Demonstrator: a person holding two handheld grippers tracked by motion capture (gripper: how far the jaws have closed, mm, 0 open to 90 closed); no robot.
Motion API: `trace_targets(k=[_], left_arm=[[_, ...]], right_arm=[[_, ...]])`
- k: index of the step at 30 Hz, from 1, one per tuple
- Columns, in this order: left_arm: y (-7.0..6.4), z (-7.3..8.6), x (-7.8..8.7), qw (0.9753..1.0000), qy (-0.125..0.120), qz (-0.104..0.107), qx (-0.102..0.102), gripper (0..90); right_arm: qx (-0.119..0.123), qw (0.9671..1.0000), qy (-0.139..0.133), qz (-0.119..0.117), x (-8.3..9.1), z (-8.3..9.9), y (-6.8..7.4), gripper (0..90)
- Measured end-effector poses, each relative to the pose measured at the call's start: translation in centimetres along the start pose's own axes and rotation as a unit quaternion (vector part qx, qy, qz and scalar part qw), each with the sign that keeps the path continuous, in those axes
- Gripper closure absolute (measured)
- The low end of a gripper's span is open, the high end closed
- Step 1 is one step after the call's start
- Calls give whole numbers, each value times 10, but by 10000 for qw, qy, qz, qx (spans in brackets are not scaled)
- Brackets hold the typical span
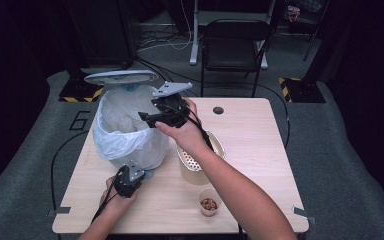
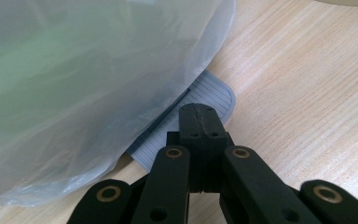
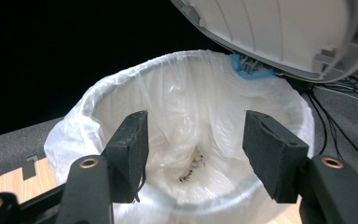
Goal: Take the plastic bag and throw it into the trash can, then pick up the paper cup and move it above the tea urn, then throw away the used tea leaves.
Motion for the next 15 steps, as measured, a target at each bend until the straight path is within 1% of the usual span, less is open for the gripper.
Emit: trace_targets(k=[2, 4, 5, 6, 8, 9, 10, 11, 12, 13, 14, 15], left_arm=[[0, 0, -1, 10000, -17, 37, 17, 900], [0, 0, 0, 10000, 3, 57, 14, 900], [0, 0, 0, 10000, 0, 16, 1, 900], [0, 0, 0, 10000, -11, 22, 3, 900], [-1, 0, 0, 10000, -14, -26, -4, 900], [-1, 0, -1, 10000, -25, 13, 40, 900], [-2, 0, -1, 9998, -23, 120, 134, 900], [-1, 0, -1, 9999, -49, 75, 106, 900], [-2, 1, -1, 9998, -33, 113, 143, 900], [-2, 1, -1, 9999, -22, 104, 129, 900], [-3, 1, -1, 9998, 3, 144, 150, 900], [-2, 0, 0, 9998, 43, 159, 130, 900]], right_arm=[[6, 10000, -10, 12, 3, 1, -1, 406], [32, 9999, -51, 94, 15, 7, -3, 378], [38, 9999, -96, 95, 19, 10, -5, 374], [23, 9999, -103, 94, 24, 13, -6, 367], [23, 9999, -58, 101, 33, 20, -10, 353], [17, 9999, -21, 98, 37, 25, -12, 347], [23, 9999, 36, 131, 41, 29, -15, 344], [39, 9999, 35, 152, 44, 33, -16, 344], [73, 9997, 84, 207, 48, 39, -19, 342], [84, 9996, 102, 247, 52, 44, -22, 341], [74, 9996, 95, 270, 55, 49, -25, 341], [99, 9995, 89, 279, 58, 55, -28, 341]])
Point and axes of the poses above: each handheld gripper's, and its own axes: x roughly backward along the jaws, z roughly out of its underside, y roughly to its left, the point moved 2 cm from there along -x, roughly forward along the jaws, and after that the axes turned 13 degrees about z, right-handed, at the moved point
